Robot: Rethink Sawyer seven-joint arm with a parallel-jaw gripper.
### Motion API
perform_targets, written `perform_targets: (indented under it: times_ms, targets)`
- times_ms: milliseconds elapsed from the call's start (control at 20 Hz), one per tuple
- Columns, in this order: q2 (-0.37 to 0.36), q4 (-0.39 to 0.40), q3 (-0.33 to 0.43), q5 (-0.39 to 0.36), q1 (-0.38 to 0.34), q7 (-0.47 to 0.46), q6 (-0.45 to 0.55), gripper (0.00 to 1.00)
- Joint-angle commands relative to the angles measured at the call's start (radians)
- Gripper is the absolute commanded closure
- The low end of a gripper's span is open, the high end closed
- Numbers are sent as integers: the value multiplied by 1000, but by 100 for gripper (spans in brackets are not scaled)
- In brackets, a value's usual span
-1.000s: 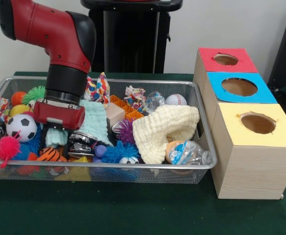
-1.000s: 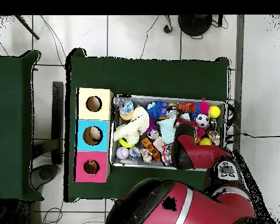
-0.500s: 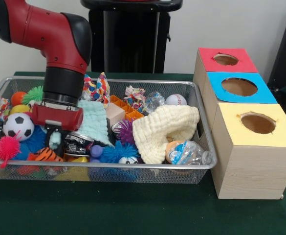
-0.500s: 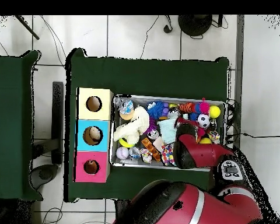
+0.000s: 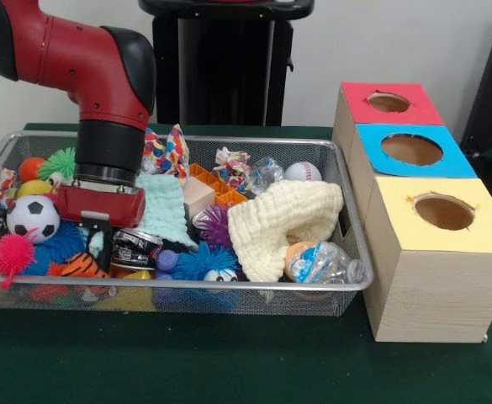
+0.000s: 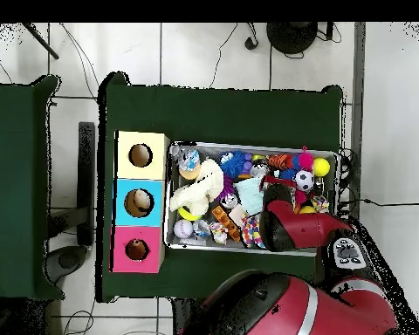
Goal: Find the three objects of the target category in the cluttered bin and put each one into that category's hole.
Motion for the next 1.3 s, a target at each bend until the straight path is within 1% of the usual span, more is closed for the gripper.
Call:
perform_targets:
  times_ms: [50, 350, 400, 450, 1000, 1300]
  targets:
    - [-11, -92, 106, 20, 7, 95, 42, 100]
    - [-10, -96, 98, 29, 21, 89, 31, 100]
    - [-7, -99, 87, 36, 28, 83, 24, 100]
    - [-6, -99, 88, 33, 27, 84, 11, 0]
    - [0, -106, 88, 24, 29, 83, -6, 0]
    - [10, -110, 65, 47, 41, 70, -35, 0]
